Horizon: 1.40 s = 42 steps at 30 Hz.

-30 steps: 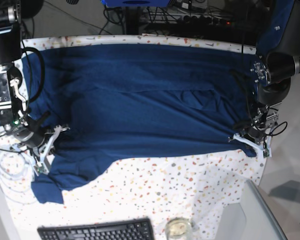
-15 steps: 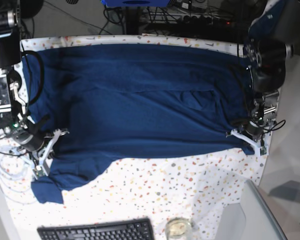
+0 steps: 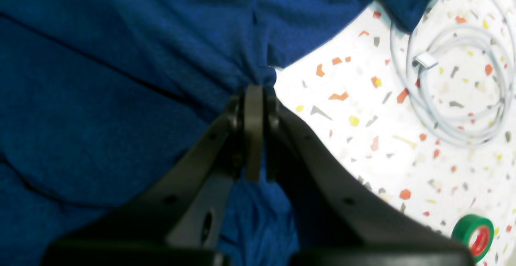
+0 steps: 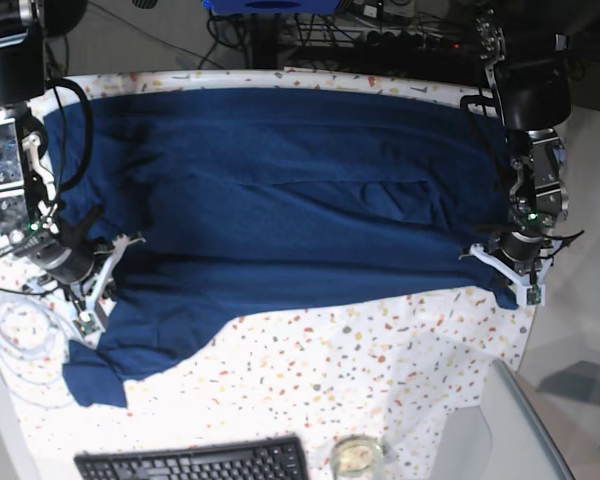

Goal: Layout the t-shirt on the table in an organized manner, then fold the t-shirt properly
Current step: 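Lower the folded edge onto the shirt with both grippers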

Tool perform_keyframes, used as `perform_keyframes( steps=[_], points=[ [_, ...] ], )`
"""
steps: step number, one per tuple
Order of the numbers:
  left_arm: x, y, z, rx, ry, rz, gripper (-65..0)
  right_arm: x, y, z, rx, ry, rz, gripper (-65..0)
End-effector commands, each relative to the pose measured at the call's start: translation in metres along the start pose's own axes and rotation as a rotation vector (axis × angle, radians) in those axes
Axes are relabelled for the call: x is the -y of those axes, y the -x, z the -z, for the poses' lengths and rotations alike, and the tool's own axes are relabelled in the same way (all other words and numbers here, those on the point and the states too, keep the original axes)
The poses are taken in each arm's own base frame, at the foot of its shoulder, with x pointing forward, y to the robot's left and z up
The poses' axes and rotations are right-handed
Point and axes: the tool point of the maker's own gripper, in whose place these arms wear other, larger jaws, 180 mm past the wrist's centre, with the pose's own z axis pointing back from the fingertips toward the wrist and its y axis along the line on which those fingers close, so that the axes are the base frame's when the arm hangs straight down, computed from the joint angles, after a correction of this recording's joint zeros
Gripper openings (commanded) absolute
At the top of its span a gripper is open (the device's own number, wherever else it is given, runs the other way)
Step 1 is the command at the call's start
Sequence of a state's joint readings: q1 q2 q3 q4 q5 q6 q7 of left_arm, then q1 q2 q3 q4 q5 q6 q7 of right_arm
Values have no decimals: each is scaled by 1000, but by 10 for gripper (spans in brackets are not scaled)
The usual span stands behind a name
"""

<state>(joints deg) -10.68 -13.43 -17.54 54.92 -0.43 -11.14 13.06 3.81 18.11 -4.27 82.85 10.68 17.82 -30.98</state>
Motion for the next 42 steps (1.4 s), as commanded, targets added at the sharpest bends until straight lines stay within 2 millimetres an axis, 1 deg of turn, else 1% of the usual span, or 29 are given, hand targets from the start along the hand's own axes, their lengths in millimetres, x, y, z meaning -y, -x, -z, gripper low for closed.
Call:
perform_keyframes(
  steps=[1,6,8,10,12,17,19,22,26,29,33,35,36,38,40,41,42],
  points=[
    [-8,-25,-2,71,-13,9,-650,7,-16,-7,57,18,-6,-648],
    [-6,-26,-10,92,-10,22,-650,14,-5,-21,40,45,20,-648],
    [-3,-29,-13,110,2,-10,-650,15,2,-24,31,52,30,-648],
    [-5,-32,-14,119,8,-35,-650,17,4,-26,31,54,34,-648],
    [-7,-24,-14,103,8,-46,-650,17,5,-26,29,54,35,-648],
    [-5,-16,-13,79,2,-11,-650,13,9,-27,20,49,33,-648],
    [-5,-4,-13,48,2,-8,-650,13,9,-27,20,49,33,-648],
    [-8,7,-14,1,-3,-5,-650,11,16,-28,7,44,35,-648],
    [-9,8,-14,-8,-3,-11,-650,11,17,-28,6,43,36,-648],
    [-9,13,-13,-61,-4,-14,-650,11,17,-28,6,43,36,-648],
    [-11,6,-14,-76,-8,-16,-650,11,17,-28,6,43,36,-648],
    [-11,0,-17,-56,-8,-7,-561,10,17,-28,4,43,36,-648],
    [-11,-6,-18,-42,-8,-3,-517,10,18,-28,3,42,36,-648],
    [-11,-7,-22,-32,-9,4,-418,10,18,-28,3,42,36,-648],
    [-11,-14,-27,-9,-10,15,-327,10,18,-28,3,42,36,-648],
    [-11,-19,-29,6,-10,21,-285,10,18,-28,3,42,36,-648],
    [-14,-18,-32,8,-18,20,-252,10,18,-28,3,42,36,-648]
  ],
)
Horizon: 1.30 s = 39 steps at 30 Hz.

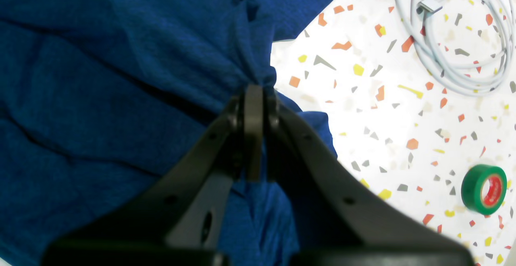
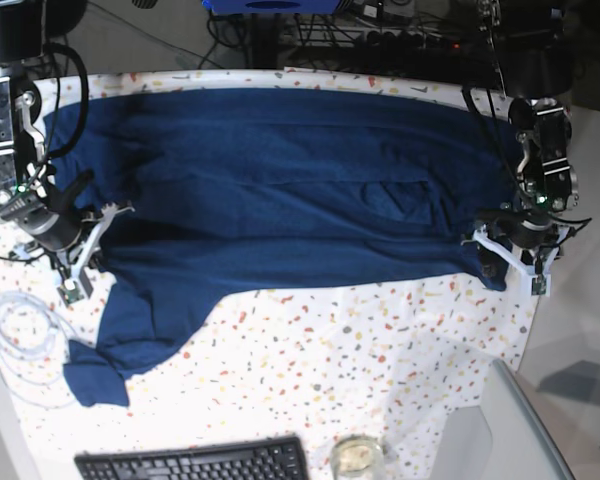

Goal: Layout the t-shirt on the table in an organized manner, then fold the t-shirt properly
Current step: 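Lower the folded edge onto the shirt with both grippers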

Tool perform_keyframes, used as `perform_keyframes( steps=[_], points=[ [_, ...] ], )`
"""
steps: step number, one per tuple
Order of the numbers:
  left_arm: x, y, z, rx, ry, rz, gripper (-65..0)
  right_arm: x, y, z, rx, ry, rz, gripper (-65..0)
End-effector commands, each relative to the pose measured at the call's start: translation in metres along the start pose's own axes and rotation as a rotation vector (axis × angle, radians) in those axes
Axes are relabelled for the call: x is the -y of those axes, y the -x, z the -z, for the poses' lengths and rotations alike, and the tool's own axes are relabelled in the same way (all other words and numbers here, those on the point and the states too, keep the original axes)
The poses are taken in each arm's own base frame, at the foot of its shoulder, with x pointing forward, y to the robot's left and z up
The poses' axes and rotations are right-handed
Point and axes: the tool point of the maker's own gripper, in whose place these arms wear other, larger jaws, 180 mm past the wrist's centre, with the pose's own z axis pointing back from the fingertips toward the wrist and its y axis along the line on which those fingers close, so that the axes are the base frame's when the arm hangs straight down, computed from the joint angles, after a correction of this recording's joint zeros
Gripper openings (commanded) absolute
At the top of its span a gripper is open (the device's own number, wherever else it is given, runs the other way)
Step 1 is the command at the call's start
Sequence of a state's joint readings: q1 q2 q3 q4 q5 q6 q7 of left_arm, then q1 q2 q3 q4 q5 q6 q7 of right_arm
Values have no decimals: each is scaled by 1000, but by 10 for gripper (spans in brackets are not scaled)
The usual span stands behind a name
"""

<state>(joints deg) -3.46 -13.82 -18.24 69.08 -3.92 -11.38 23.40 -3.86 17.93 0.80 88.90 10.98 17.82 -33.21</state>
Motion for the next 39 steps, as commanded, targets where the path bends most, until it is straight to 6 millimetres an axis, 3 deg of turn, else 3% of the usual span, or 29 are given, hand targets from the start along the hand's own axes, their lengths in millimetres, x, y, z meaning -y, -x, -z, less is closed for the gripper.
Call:
perform_keyframes(
  steps=[1,5,10,16,21,25,30,39],
  points=[
    [-16,-22,-4,61,-34,-4,-219,9,-17,-4,50,18,-9,-648],
    [-31,-32,-4,47,-68,-44,-123,9,-17,-4,52,18,-9,-648],
    [-40,-49,16,40,-75,-88,-115,9,-18,-4,53,19,-9,-648],
    [-46,-47,53,-32,-66,-181,-114,9,-19,-4,55,18,-8,-648],
    [-33,-37,72,-26,-38,-180,-114,9,-20,-4,56,19,-8,-648],
    [-20,-26,78,-31,-12,-134,-118,10,-20,-4,57,20,-10,-648],
    [-19,-16,79,-35,-14,-140,-123,13,-26,-4,68,26,-9,-648],
    [-16,-22,80,-28,-9,-139,-130,14,-27,-4,71,28,-13,-648]
  ],
)
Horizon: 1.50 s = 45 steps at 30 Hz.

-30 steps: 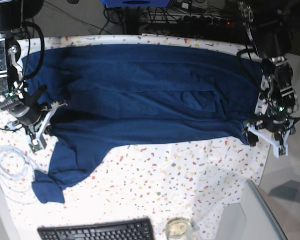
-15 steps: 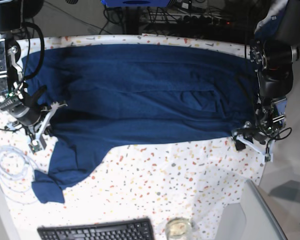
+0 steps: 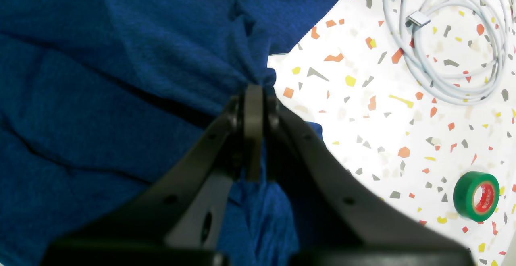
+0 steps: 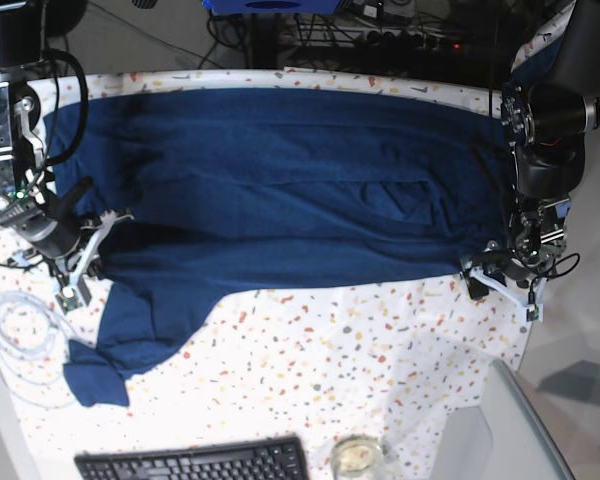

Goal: Layout the t-shirt on the table in an organized manner, then fold the t-shirt properly
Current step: 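Lower the folded edge onto the shirt with both grippers, then fold the edge further over the shirt with both grippers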

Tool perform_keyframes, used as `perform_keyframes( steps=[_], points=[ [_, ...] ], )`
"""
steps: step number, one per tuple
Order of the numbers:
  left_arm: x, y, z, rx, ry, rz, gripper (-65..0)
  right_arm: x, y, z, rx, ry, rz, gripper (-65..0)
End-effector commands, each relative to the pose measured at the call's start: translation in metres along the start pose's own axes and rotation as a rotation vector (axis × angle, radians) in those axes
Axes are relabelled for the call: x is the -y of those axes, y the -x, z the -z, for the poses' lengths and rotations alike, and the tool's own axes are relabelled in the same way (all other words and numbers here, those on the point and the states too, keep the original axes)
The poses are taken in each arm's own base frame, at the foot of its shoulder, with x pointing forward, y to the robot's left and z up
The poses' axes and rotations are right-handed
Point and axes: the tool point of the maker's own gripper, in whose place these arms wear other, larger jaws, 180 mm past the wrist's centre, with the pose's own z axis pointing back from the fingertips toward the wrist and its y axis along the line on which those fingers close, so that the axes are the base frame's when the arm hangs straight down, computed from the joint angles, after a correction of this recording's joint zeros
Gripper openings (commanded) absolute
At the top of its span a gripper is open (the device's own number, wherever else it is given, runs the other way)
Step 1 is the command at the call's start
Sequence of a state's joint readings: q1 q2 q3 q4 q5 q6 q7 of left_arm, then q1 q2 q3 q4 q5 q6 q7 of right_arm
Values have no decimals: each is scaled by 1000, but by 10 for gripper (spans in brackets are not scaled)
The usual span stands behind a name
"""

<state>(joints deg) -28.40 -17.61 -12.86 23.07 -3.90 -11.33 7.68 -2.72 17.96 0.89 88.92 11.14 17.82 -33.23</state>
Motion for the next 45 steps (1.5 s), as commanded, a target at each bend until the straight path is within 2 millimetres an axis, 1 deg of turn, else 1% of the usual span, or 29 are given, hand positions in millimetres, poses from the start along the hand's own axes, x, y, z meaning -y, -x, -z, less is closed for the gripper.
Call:
perform_keyframes(
  steps=[1,3,5,7,9,11,12,14,17,23,25,26,27,28,29,33,34,35,36,37,38,41,42,43,45],
  points=[
    [-5,-27,0,62,-12,-2,-143,10,-17,-4,52,21,-13,-648],
    [-5,-27,0,64,-12,-2,-216,10,-18,-4,53,21,-13,-648],
    [-2,-27,0,66,-6,-5,-319,9,-18,-4,53,19,-15,-648],
    [0,-31,0,95,-4,-14,-415,9,-18,-4,53,19,-15,-648],
    [1,-33,0,106,-3,-14,-497,9,-18,-4,54,19,-15,-648],
    [2,-29,2,95,-1,-16,-563,9,-18,-4,54,19,-15,-648],
    [3,-32,3,92,1,-24,-589,9,-18,-4,54,19,-15,-648],
    [4,-30,6,71,1,-47,-650,10,-18,-4,58,20,-14,-648],
    [5,-34,7,74,2,-49,-650,9,-18,-4,58,19,-15,-648],
    [5,-56,4,125,3,-35,-650,9,-17,-4,55,19,-13,-648],
    [4,-65,2,149,-2,-31,-650,11,-18,-5,57,23,-11,-648],
    [4,-67,1,155,-2,-29,-650,13,-19,-5,60,26,-11,-648],
    [3,-66,1,158,-3,-27,-650,14,-24,-4,69,30,-12,-648],
    [3,-70,0,170,-3,-23,-650,16,-27,-4,73,32,-11,-648],
    [4,-79,-2,193,-1,-18,-650,18,-30,-3,78,35,-13,-648],
    [5,-88,-7,216,-2,-2,-650,25,-49,-4,115,51,-19,-648],
    [7,-87,-7,206,1,1,-650,27,-54,-4,125,54,-20,-648],
    [13,-90,-8,204,12,1,-650,29,-57,-3,126,57,-19,-648],
    [18,-96,-9,214,20,-4,-650,32,-61,-2,129,61,-18,-648],
    [20,-102,-12,228,26,-11,-650,34,-64,-1,133,64,-17,-648],
    [20,-103,-14,233,30,-22,-650,36,-67,0,136,67,-15,-648],
    [21,-116,-23,263,47,-53,-650,39,-71,1,139,71,-14,-648],
    [22,-121,-25,269,51,-56,-650,39,-69,2,134,69,-13,-648],
    [23,-122,-26,266,52,-54,-650,39,-70,3,134,69,-14,-648],
    [22,-115,-26,247,50,-49,-650,38,-68,3,131,67,-14,-648]
  ],
)
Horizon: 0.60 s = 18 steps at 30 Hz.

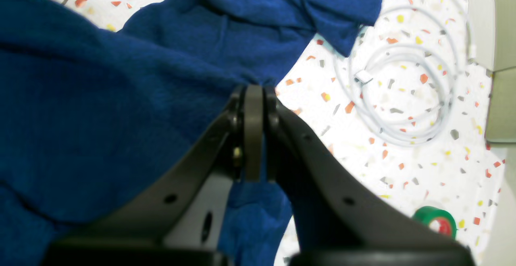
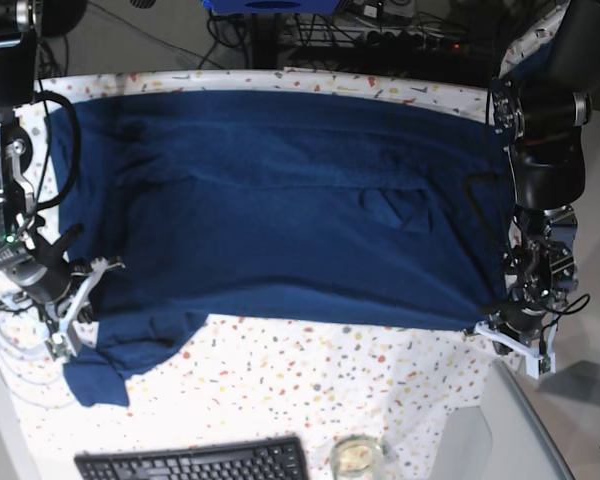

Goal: Layout the t-shirt on the table in an organized manner, then fold the t-shirt properly
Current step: 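Fold the edge further over the shirt with both grippers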

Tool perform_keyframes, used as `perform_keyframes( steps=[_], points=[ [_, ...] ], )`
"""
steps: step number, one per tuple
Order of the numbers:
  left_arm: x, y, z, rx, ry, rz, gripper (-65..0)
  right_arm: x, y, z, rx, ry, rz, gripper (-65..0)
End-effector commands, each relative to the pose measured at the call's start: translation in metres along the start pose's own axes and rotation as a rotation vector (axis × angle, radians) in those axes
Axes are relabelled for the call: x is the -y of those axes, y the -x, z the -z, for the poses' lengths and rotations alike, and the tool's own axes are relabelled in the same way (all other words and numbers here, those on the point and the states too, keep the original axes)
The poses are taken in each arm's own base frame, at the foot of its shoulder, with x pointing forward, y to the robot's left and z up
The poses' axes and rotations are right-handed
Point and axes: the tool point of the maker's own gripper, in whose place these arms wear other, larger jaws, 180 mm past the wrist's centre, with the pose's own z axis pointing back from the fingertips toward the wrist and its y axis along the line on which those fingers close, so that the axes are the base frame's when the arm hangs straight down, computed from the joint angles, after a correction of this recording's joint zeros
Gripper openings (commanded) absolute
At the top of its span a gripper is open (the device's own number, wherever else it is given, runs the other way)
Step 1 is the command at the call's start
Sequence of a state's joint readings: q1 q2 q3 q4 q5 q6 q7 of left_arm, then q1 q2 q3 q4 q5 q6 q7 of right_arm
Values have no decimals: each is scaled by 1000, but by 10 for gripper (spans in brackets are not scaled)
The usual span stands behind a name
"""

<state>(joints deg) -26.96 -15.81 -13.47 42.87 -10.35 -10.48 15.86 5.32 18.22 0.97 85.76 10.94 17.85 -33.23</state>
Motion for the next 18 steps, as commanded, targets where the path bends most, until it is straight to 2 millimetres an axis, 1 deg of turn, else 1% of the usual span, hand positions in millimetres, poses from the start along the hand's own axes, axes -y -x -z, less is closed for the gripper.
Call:
perform_keyframes(
  steps=[1,2,4,6,7,14,18],
  points=[
    [-3,-22,-1,56,-1,1,-650,11,-18,-4,52,21,-10,-648],
    [-3,-23,-2,59,-1,2,-650,11,-17,-4,50,22,-9,-648],
    [-4,-14,-4,48,-2,6,-650,10,-14,-4,45,20,-9,-648],
    [-4,-14,-6,54,-1,12,-650,8,-7,-4,32,15,-8,-648],
    [-4,-14,-8,58,0,17,-650,7,-7,-5,33,15,-9,-648],
    [-1,-9,-18,77,6,45,-650,0,16,-7,-11,1,-7,-648],
    [-2,0,-22,69,7,53,-650,-3,25,-8,-28,-5,-5,-648]
  ],
)
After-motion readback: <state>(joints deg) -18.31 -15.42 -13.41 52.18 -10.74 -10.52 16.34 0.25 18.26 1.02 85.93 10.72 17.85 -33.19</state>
